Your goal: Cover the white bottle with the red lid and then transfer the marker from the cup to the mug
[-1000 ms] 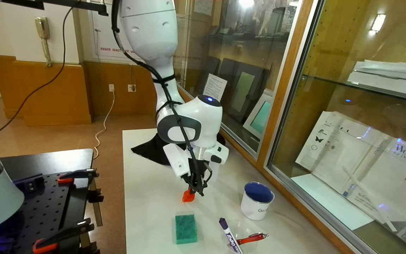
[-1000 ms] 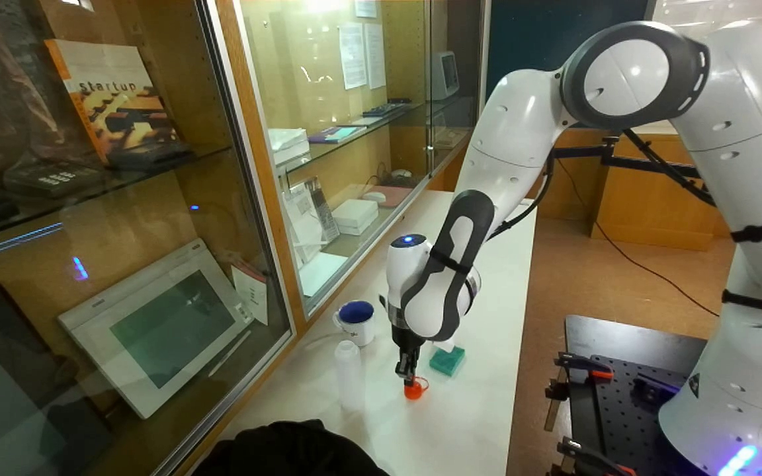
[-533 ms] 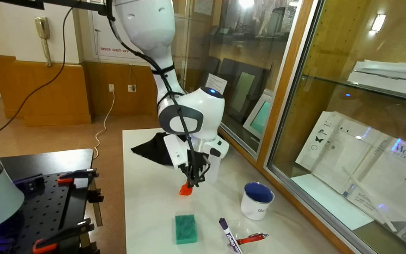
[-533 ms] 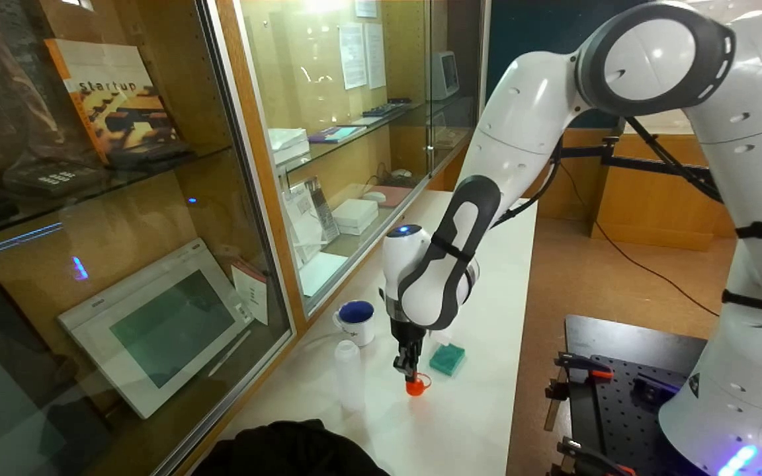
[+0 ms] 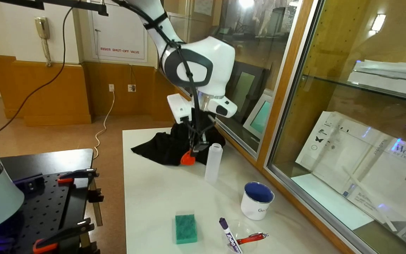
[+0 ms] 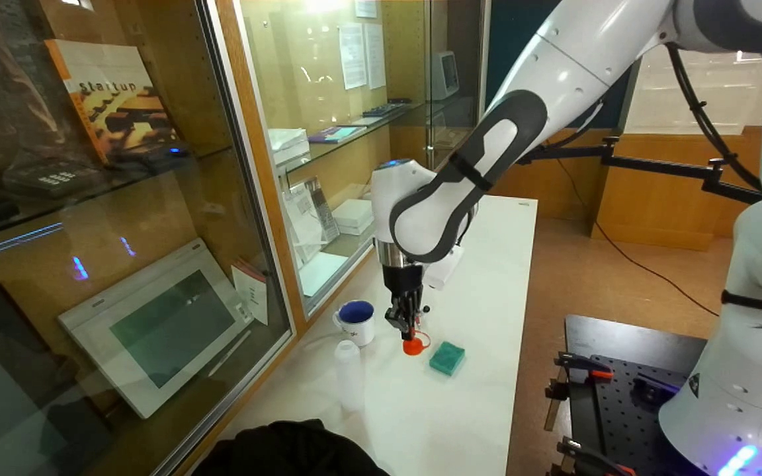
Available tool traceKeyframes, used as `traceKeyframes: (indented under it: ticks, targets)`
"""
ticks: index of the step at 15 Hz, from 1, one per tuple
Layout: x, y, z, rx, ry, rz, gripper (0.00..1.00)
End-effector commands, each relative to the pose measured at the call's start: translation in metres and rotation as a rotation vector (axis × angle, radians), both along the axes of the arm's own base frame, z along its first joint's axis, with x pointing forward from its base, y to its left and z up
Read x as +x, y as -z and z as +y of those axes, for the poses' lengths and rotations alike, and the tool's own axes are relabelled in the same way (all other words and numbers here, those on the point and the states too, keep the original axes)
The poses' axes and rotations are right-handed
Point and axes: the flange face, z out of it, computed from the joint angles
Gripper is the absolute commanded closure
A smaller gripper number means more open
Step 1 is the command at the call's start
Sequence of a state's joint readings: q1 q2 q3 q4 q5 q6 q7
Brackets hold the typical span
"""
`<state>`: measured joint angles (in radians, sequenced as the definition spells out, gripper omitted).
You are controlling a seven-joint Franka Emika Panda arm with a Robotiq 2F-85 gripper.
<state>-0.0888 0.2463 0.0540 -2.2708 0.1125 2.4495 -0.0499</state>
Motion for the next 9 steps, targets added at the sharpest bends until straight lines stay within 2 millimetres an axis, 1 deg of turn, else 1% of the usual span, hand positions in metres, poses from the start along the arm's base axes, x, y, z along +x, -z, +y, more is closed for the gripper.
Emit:
traceKeyframes:
  ticks: [1,3,5,9]
  targets:
    - [0.011,-0.045,0.008,-0.052,0.027,-0.04,0.97]
    - [0.023,-0.06,0.012,-0.086,0.03,-0.089,0.97]
    - [0.036,-0.067,0.015,-0.091,0.028,-0.129,0.97]
    - [0.06,-0.064,0.012,-0.069,0.025,-0.19,0.97]
